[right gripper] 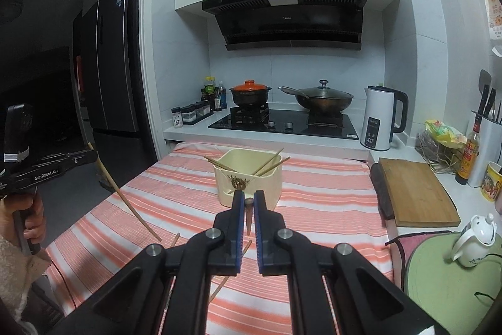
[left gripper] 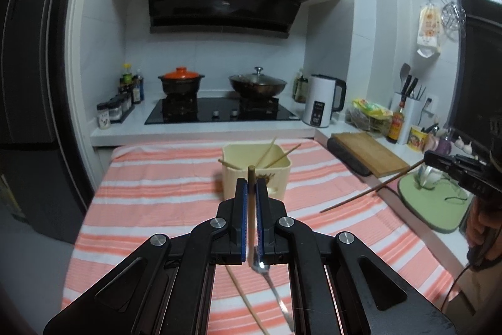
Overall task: Organize utensils
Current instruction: 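Carry the chopstick in the left tool into the cream box while the right tool inserts its chopstick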
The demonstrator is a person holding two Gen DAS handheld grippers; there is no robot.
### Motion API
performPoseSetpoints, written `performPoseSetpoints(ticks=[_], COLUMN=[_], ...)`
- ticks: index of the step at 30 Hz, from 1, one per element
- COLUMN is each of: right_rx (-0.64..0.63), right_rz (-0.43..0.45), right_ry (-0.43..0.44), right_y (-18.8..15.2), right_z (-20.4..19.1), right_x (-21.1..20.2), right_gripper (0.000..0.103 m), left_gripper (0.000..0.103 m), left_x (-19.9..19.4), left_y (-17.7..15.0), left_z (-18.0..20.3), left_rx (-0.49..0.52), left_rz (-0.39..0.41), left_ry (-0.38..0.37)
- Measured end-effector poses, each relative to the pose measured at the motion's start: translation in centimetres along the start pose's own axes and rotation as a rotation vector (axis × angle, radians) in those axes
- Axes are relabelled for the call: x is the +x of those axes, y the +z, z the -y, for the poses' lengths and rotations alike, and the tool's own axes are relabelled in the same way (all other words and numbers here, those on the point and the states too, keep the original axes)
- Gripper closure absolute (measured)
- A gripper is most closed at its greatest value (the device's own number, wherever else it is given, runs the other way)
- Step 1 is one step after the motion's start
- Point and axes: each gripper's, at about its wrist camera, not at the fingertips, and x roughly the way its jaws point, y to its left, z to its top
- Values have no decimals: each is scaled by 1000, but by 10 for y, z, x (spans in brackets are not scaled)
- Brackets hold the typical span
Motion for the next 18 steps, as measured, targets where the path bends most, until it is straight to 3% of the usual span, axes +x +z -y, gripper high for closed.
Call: performPoseSetpoints(ticks=[13,18], right_rx=[-61,-51], right_rz=[128,167], right_ry=[-15,-23], right_y=[80,91], right_z=[-11,-8], right_x=[57,103], right_gripper=[97,97], left_gripper=[100,100], left_x=[57,113], left_y=[96,99], left_z=[3,-1], left_rx=[-20,-69], left_rz=[253,239], left_ry=[-9,-1])
